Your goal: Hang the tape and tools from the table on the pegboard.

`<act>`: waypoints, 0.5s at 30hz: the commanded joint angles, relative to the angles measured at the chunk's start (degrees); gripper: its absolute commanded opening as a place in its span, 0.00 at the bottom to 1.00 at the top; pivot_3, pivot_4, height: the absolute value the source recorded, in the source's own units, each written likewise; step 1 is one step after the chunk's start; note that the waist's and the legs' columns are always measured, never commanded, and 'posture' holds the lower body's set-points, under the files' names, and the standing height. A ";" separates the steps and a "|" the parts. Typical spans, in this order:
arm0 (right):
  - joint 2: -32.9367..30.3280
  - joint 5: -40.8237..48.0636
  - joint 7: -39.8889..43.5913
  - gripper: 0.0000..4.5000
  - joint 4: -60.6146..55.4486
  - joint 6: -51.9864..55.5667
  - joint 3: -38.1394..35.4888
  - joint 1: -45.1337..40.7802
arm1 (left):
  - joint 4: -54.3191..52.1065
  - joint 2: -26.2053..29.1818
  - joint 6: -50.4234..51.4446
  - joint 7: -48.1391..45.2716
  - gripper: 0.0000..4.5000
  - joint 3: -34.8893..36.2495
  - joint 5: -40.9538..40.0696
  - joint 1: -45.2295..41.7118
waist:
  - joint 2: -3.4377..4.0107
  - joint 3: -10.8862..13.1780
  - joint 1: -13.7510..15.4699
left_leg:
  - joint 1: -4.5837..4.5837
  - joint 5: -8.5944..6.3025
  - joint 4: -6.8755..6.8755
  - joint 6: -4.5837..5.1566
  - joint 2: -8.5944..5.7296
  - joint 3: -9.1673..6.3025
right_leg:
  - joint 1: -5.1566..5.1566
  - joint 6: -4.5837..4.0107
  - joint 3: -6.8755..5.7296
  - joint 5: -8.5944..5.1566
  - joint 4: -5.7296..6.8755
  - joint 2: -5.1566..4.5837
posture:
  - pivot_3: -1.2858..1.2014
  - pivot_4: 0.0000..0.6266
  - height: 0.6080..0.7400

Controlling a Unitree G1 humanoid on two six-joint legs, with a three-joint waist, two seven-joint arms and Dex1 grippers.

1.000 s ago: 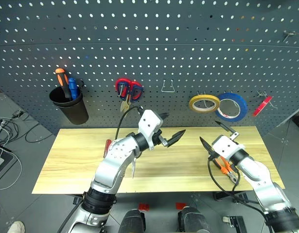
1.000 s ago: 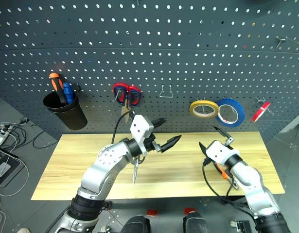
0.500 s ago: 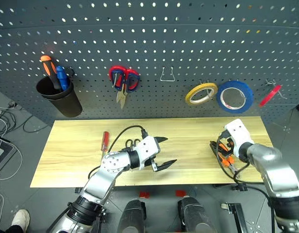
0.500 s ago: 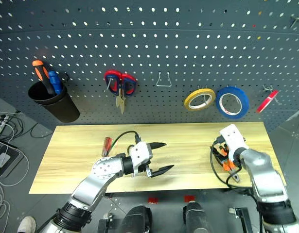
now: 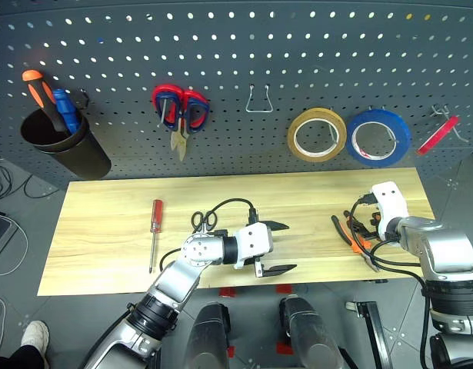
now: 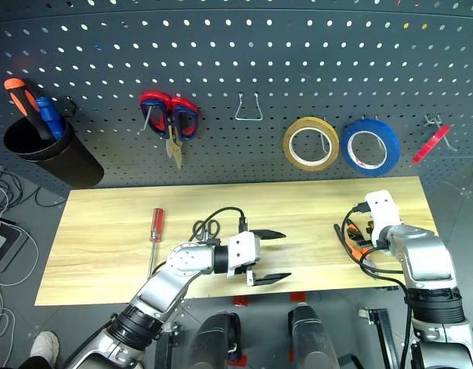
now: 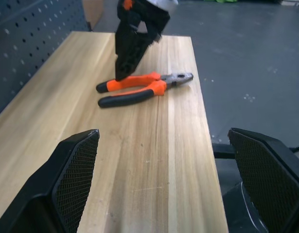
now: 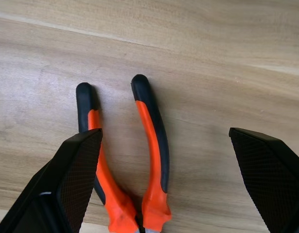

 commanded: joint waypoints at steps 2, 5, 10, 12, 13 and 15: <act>0.66 1.42 -1.15 0.99 -1.46 2.40 -1.60 0.33 | -1.64 0.32 -1.74 -0.76 1.00 -0.71 0.48 1.48 | 0.00 1.02 0.01 | -0.02 0.00 0.00 0.00 0.08 0.00 | -0.03 0.00 0.01 0.00 0.00 -0.04 | 0.48 0.73 1.00; 0.81 2.10 -1.26 0.99 -2.30 3.30 -1.52 0.74 | -3.02 1.21 -1.13 -0.88 1.00 -0.36 0.36 2.80 | -0.12 1.46 0.01 | -0.05 0.00 0.01 0.00 0.11 0.03 | -0.14 0.00 0.04 0.00 0.07 -0.12 | 0.48 0.74 1.00; 1.35 3.74 -1.20 0.99 -1.68 3.87 -2.06 1.50 | -4.34 1.36 0.26 -0.54 1.00 -0.08 0.33 3.03 | -0.16 1.92 0.16 | -0.05 0.01 0.00 -0.01 0.17 0.02 | -0.22 0.00 0.03 0.00 0.10 -0.16 | 0.49 0.74 1.00; 1.18 3.83 -1.23 0.99 -1.15 3.33 -2.05 1.23 | -4.44 1.25 0.77 -0.32 1.00 0.22 0.28 2.77 | -0.12 2.19 0.14 | -0.06 0.01 0.00 -0.01 0.16 0.07 | -0.25 0.01 0.05 0.00 0.10 -0.18 | 0.49 0.75 1.00; 0.98 3.89 -1.21 0.99 -0.99 3.22 -2.02 0.98 | -4.43 1.27 0.89 -0.24 1.00 0.37 0.26 2.70 | -0.11 2.30 0.13 | -0.07 0.01 0.00 -0.01 0.15 0.09 | -0.27 0.01 0.05 0.00 0.10 -0.18 | 0.49 0.75 1.00; 0.56 4.13 -1.12 0.99 -0.86 3.15 -1.86 0.74 | -4.45 1.37 1.00 -0.12 1.00 0.52 0.21 2.68 | -0.10 2.45 0.12 | -0.08 0.01 0.00 -0.01 0.16 0.11 | -0.30 0.01 0.05 0.00 0.10 -0.17 | 0.48 0.74 1.00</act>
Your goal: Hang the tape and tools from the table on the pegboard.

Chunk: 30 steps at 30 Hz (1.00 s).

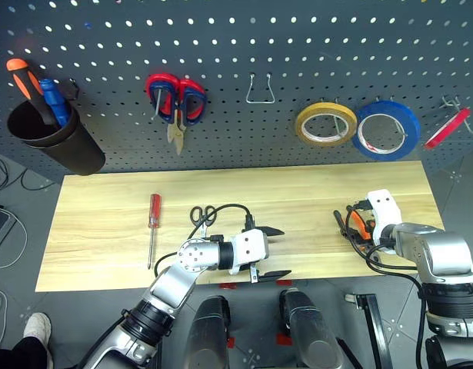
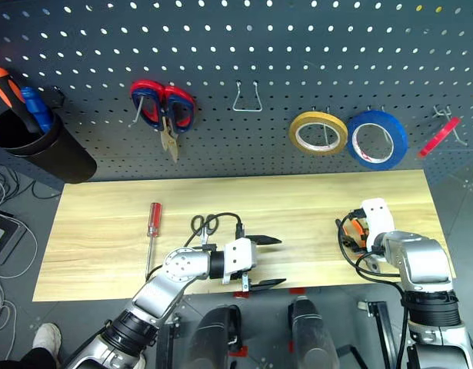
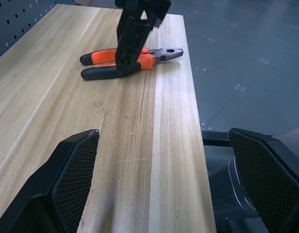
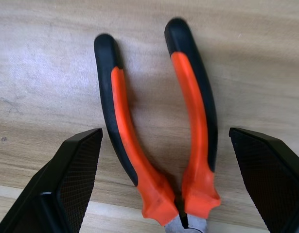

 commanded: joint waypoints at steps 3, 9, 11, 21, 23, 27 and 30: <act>-1.26 1.00 0.10 0.99 0.33 -1.01 -0.84 0.04 | -2.14 -0.13 0.25 0.25 1.00 0.22 -0.02 0.10 | -0.02 0.22 -0.01 | -0.06 0.00 -0.02 0.00 0.00 0.02 | -0.10 0.00 0.00 0.00 0.01 0.01 | 0.48 0.75 1.00; -2.79 0.75 1.90 0.99 3.91 -6.68 2.27 1.53 | -3.29 -0.52 1.11 0.60 1.00 -0.08 -0.10 0.01 | -0.19 0.54 0.02 | -0.12 0.01 -0.01 -0.01 0.02 0.05 | -0.16 0.00 -0.01 0.00 0.00 -0.01 | 0.49 0.74 1.00; -3.46 0.71 2.75 0.95 4.87 -8.60 3.02 1.76 | -3.84 -0.31 1.28 0.53 1.00 -0.09 -0.16 0.38 | -0.20 0.54 0.02 | -0.13 0.01 -0.01 -0.01 0.05 0.05 | -0.17 0.01 -0.01 0.00 -0.01 -0.01 | 0.50 0.74 1.00; -5.87 -0.38 5.24 0.67 7.25 -14.87 6.92 1.09 | -5.42 0.19 2.02 0.81 1.00 -0.06 -0.07 1.11 | -0.26 0.52 0.08 | -0.28 0.04 0.00 -0.06 0.11 0.06 | -0.34 0.02 -0.02 0.01 -0.03 -0.03 | 0.50 0.68 1.00; -5.60 -0.38 5.14 0.67 7.18 -14.90 6.93 0.50 | -5.46 0.00 1.91 1.07 1.00 -0.07 0.03 1.07 | -0.30 0.47 0.04 | -0.41 0.07 0.01 -0.12 0.11 0.06 | -0.49 0.02 -0.03 0.01 0.00 -0.03 | 0.51 0.64 1.00; -6.22 0.56 6.72 0.67 3.22 -16.18 7.07 1.20 | -7.38 0.23 2.44 1.60 1.00 0.73 -0.79 1.94 | -0.30 0.42 0.03 | -0.53 0.08 0.02 -0.13 0.17 0.04 | -0.60 0.02 -0.07 0.01 0.01 -0.04 | 0.51 0.58 1.00; -7.36 0.65 8.54 0.67 -0.82 -19.86 7.62 3.26 | -9.96 0.33 3.98 2.46 1.00 1.89 -2.33 3.71 | -0.27 0.33 0.05 | -0.79 0.09 0.03 -0.15 0.16 0.00 | -0.86 0.02 -0.12 0.01 0.05 -0.06 | 0.51 0.52 1.00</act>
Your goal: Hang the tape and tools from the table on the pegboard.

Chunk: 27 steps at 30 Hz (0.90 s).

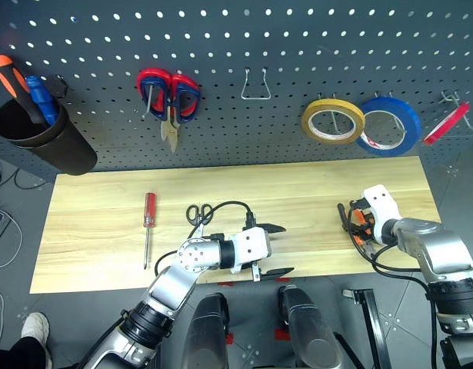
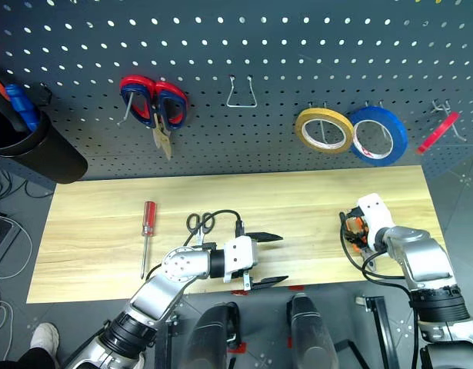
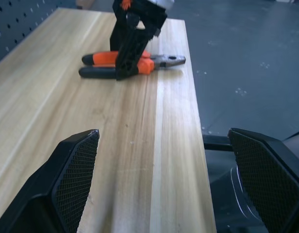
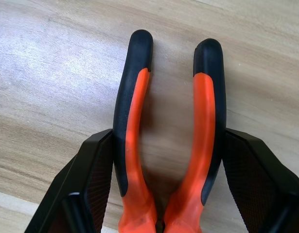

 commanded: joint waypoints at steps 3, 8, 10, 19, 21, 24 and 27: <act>-1.80 0.68 2.89 0.67 -10.43 -7.47 -0.43 5.67 | -8.18 0.31 3.09 1.97 1.00 2.95 -3.70 5.23 | 0.02 -0.30 0.04 | -0.12 0.01 0.00 -0.01 -0.02 -0.02 | -0.16 0.00 -0.06 0.00 0.06 -0.03 | 0.51 0.46 1.00; 0.25 1.48 2.18 0.67 -20.14 -15.81 -2.59 13.87 | -16.75 -0.34 10.29 6.57 1.00 8.83 -9.04 9.89 | -0.04 -2.87 0.06 | -0.67 0.05 0.06 -0.08 -0.10 -0.14 | -0.63 0.00 -0.36 0.00 0.08 -0.39 | 0.52 0.39 1.00; 1.30 0.94 1.50 0.67 -22.42 -20.33 -2.69 16.41 | -19.37 0.25 11.74 7.33 1.00 10.47 -10.48 11.26 | -0.01 -4.15 0.12 | -0.72 0.07 0.05 -0.11 -0.12 -0.21 | -0.63 0.00 -0.41 0.00 0.05 -0.44 | 0.52 0.37 1.00; 14.60 -1.55 -7.37 0.67 -26.31 -34.50 0.08 13.54 | -30.21 0.80 23.11 14.14 1.00 18.32 -18.81 14.83 | -0.06 -8.78 0.56 | -0.73 0.09 -0.08 -0.16 -0.21 -0.30 | -0.56 0.00 -0.45 0.00 -0.03 -0.21 | 0.53 0.25 1.00; 16.07 -2.31 -8.53 0.67 -26.36 -36.08 0.34 12.20 | -31.68 0.83 24.22 15.85 1.00 19.95 -19.59 15.51 | -0.06 -9.69 1.15 | -0.73 0.09 -0.11 -0.16 -0.25 -0.31 | -0.56 0.00 -0.45 0.00 -0.03 -0.22 | 0.54 0.23 1.00; 17.30 -4.73 -10.15 0.67 -25.24 -40.77 1.24 9.95 | -31.79 0.77 24.36 17.81 1.00 21.80 -19.54 16.25 | -0.13 -10.96 1.67 | -0.72 0.09 -0.12 -0.16 -0.26 -0.30 | -0.55 0.00 -0.47 0.00 -0.03 -0.22 | 0.55 0.21 1.00; 18.54 -6.00 -10.66 0.67 -23.68 -45.91 2.12 8.35 | -30.46 0.10 23.56 19.48 1.00 22.10 -18.67 16.12 | -0.19 -11.94 1.90 | -0.69 0.09 -0.12 -0.16 -0.29 -0.31 | -0.53 0.00 -0.47 0.00 -0.02 -0.22 | 0.55 0.19 1.00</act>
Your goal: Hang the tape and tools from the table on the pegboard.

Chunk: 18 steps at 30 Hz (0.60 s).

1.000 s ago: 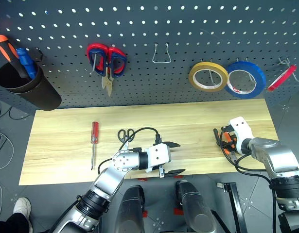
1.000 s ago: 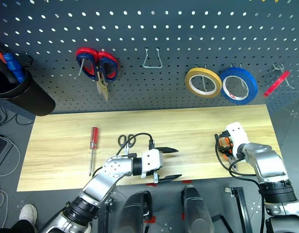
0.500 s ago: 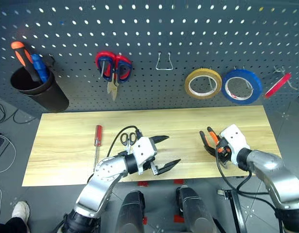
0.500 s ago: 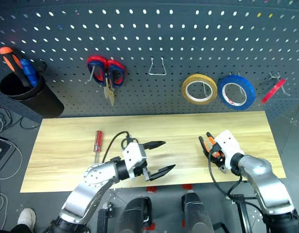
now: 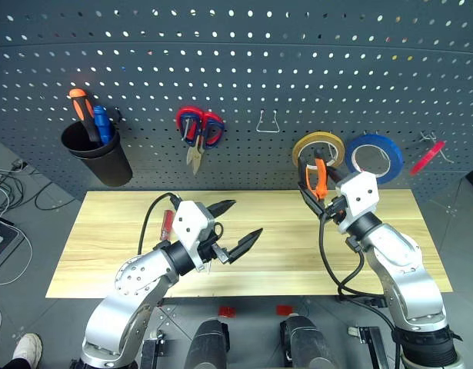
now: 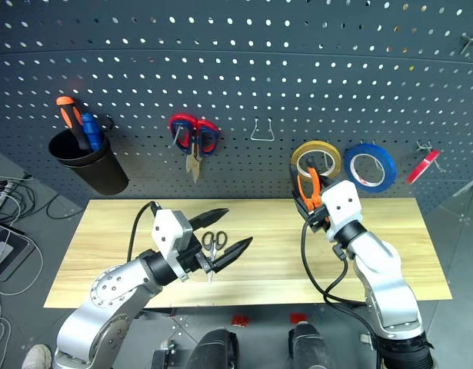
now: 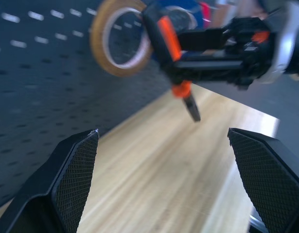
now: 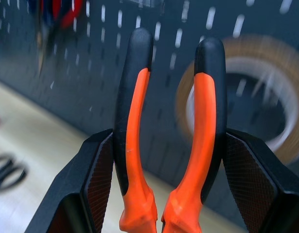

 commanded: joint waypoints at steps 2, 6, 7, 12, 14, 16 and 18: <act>1.90 -1.84 -1.03 0.67 -0.01 -9.19 0.99 -2.89 | -0.76 -1.05 -1.58 2.78 1.00 0.30 0.80 -0.18 | -0.03 -1.28 0.26 | 0.01 0.00 0.00 0.00 -0.01 0.00 | 0.01 0.00 0.00 0.00 0.01 0.06 | 0.56 0.18 1.00; 4.00 -3.03 -1.73 0.67 4.21 -13.35 2.08 -8.29 | 1.07 -1.87 -2.72 4.33 1.00 0.08 2.25 -2.37 | -0.06 -2.58 0.55 | 0.13 0.00 -0.04 0.00 -0.09 0.07 | 0.06 0.00 0.01 0.00 0.02 0.14 | 0.56 0.15 1.00; 4.52 -3.19 -1.81 0.67 5.33 -13.95 2.20 -9.54 | 1.49 -1.95 -2.98 4.52 1.00 0.05 2.52 -2.89 | -0.06 -2.81 0.61 | 0.16 0.00 -0.04 0.00 -0.13 0.09 | 0.07 0.00 0.01 0.00 0.02 0.19 | 0.56 0.15 1.00; 8.48 -4.50 -3.65 0.67 15.45 -17.46 3.04 -19.23 | 5.30 -2.42 -4.45 5.72 1.00 0.69 4.10 -6.77 | -0.09 -3.37 1.00 | 0.75 0.00 -0.12 0.00 -0.08 0.18 | 0.54 -0.02 0.00 -0.01 0.00 0.30 | 0.57 0.15 1.00; 9.45 -5.30 -4.21 0.67 18.82 -19.18 3.29 -22.03 | 6.55 -2.69 -4.64 6.03 1.00 1.29 4.06 -8.42 | -0.07 -3.53 1.26 | 0.78 0.00 -0.13 0.00 -0.06 0.15 | 0.57 -0.02 0.00 -0.01 0.03 0.32 | 0.57 0.15 1.00; 10.33 -5.86 -4.71 0.67 22.27 -20.94 3.37 -24.65 | 7.77 -2.93 -4.80 6.29 1.00 1.26 4.09 -10.28 | -0.13 -3.68 1.37 | 0.77 0.00 -0.11 0.00 -0.08 0.14 | 0.56 -0.02 0.00 -0.01 0.09 0.30 | 0.57 0.15 1.00; 10.98 -6.39 -5.15 0.67 25.13 -22.41 3.48 -26.21 | 9.59 -3.23 -5.64 6.51 1.00 0.84 4.63 -12.03 | -0.13 -3.85 1.37 | 0.78 0.00 -0.10 0.00 -0.09 0.12 | 0.57 -0.03 -0.07 0.00 0.17 0.28 | 0.57 0.15 1.00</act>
